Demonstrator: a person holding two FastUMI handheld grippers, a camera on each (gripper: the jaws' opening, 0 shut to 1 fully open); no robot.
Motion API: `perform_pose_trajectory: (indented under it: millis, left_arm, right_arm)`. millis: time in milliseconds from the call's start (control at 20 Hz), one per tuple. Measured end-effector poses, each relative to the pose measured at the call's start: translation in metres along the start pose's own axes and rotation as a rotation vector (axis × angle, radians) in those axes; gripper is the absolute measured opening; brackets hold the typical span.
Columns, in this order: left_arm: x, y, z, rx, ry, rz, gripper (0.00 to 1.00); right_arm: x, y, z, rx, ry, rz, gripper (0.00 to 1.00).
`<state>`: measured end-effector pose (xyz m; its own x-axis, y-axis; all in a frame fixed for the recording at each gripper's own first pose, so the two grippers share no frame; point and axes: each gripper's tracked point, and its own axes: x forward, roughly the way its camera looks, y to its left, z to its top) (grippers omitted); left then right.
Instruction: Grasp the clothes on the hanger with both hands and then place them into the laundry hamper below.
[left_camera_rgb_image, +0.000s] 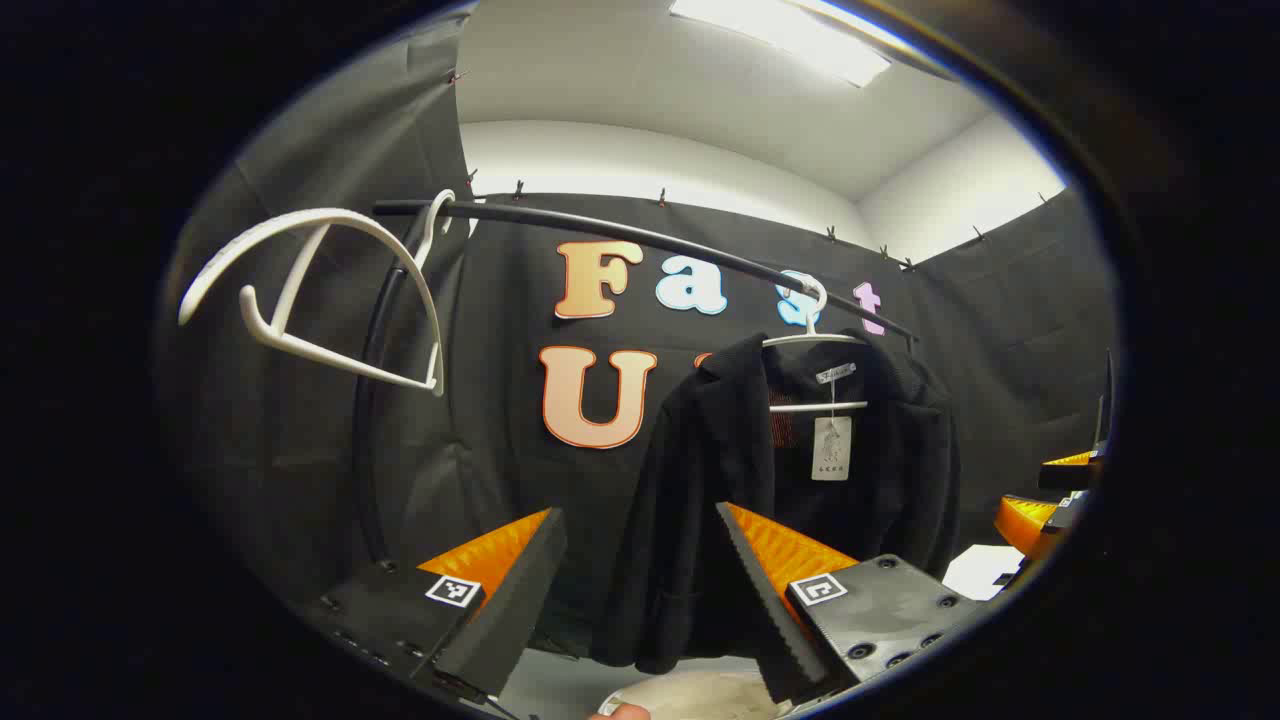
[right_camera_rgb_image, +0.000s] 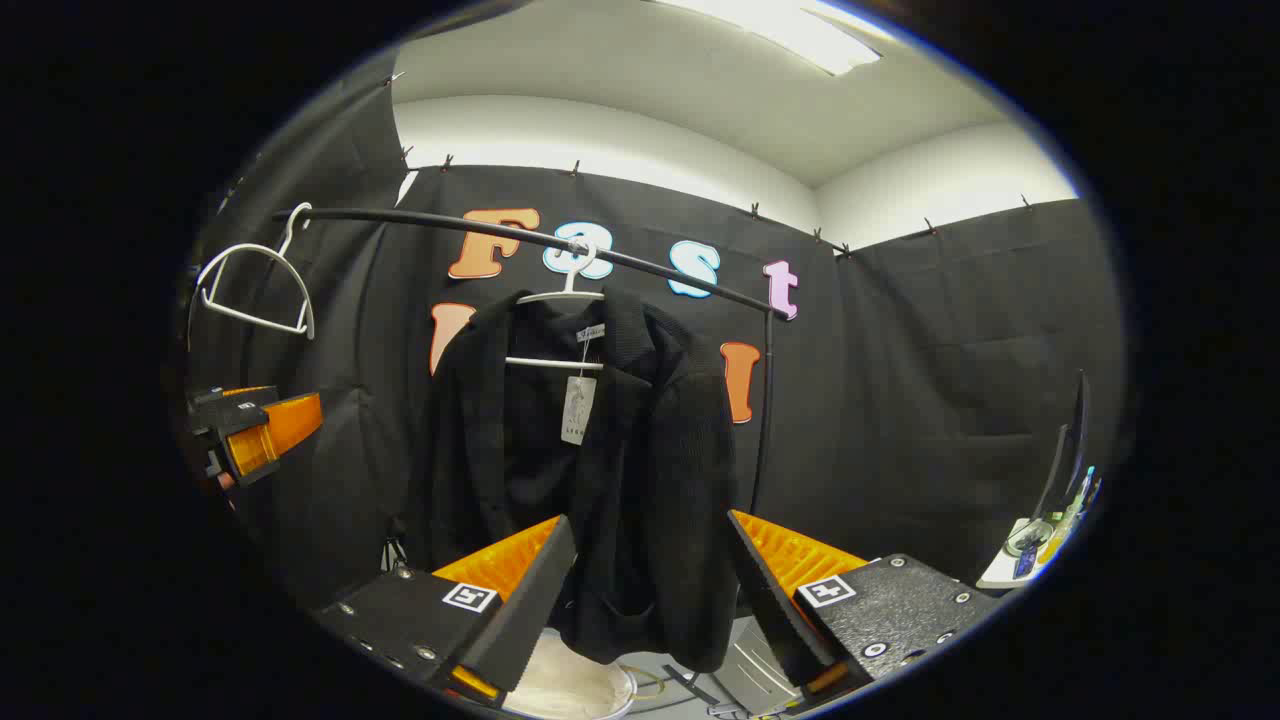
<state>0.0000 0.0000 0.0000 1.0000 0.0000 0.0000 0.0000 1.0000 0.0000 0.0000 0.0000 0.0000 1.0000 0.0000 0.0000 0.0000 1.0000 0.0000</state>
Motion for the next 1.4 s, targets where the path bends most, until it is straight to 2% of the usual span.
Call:
perform_pose_trajectory:
  millis: [50, 950, 1100, 1400]
  left_arm:
    - [0.0, 0.0, 0.001, 0.002, -0.003, -0.001, 0.96]
    - [0.004, 0.004, -0.007, -0.008, 0.008, -0.017, 0.96]
    - [0.005, 0.006, -0.008, -0.012, 0.012, -0.021, 0.96]
    - [0.012, 0.004, -0.017, -0.035, 0.027, -0.043, 0.96]
  right_arm:
    - [0.001, 0.0, -0.001, 0.003, 0.002, 0.0, 0.93]
    - [0.019, 0.019, -0.009, 0.015, 0.033, 0.022, 0.93]
    - [0.043, 0.021, -0.01, 0.002, 0.039, 0.033, 0.93]
    - [0.118, 0.039, -0.017, 0.093, 0.08, 0.051, 0.93]
